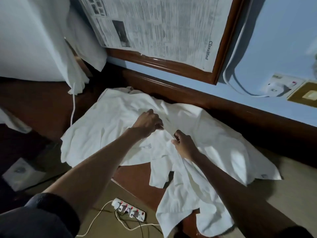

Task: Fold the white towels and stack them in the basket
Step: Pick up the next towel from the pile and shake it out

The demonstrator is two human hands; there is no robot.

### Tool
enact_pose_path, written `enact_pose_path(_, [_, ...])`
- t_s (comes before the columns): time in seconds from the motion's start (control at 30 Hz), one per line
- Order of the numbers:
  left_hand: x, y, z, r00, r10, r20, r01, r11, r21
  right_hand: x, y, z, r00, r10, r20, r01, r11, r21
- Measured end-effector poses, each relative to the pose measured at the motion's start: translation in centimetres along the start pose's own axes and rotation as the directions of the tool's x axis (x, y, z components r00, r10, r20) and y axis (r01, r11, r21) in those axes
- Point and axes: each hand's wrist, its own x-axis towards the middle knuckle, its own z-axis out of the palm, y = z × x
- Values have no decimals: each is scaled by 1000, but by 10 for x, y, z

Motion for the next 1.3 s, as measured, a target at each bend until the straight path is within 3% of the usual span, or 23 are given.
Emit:
enact_pose_path(0.2, [-19, 58, -93, 982, -53, -183, -7, 949, -317, -53, -54, -76, 994, 16, -107, 13, 965, 262])
enact_pose_path(0.27, [-30, 79, -122, 979, -71, -193, -14, 913, -407, -80, -68, -109, 980, -42, -192, 98, 952, 290])
enact_pose_path(0.33, [-43, 101, -143, 982, -51, -180, -33, 900, -436, -112, -76, -138, 946, -160, -283, 229, 946, 230])
enact_pose_path(0.47, [-71, 147, -164, 979, 26, -201, -113, 893, -436, -180, -81, -177, 908, -241, -344, 292, 950, 106])
enact_pose_path(0.57, [-94, 187, -175, 970, 69, -232, -182, 840, -511, -221, -74, -197, 838, -287, -465, 332, 943, 17])
enact_pose_path(0.73, [-118, 264, -202, 972, 117, -205, -227, 698, -679, -289, -62, -236, 730, -247, -638, 347, 937, 35])
enact_pose_path(0.87, [-123, 334, -218, 954, 211, -215, -299, 572, -764, -333, -45, -278, 567, -183, -803, 344, 938, 30])
enact_pose_path(1.0, [-124, 397, -222, 945, 261, -196, -295, 429, -854, -376, -23, -328, 405, -94, -909, 248, 969, 10])
enact_pose_path(1.17, [-115, 469, -217, 915, 366, -169, -299, 336, -893, -428, 19, -387, 295, 19, -955, 114, 992, 55])
enact_pose_path(1.3, [-102, 534, -197, 899, 421, -121, -272, 319, -908, -466, 70, -427, 231, 170, -958, 14, 984, 178])
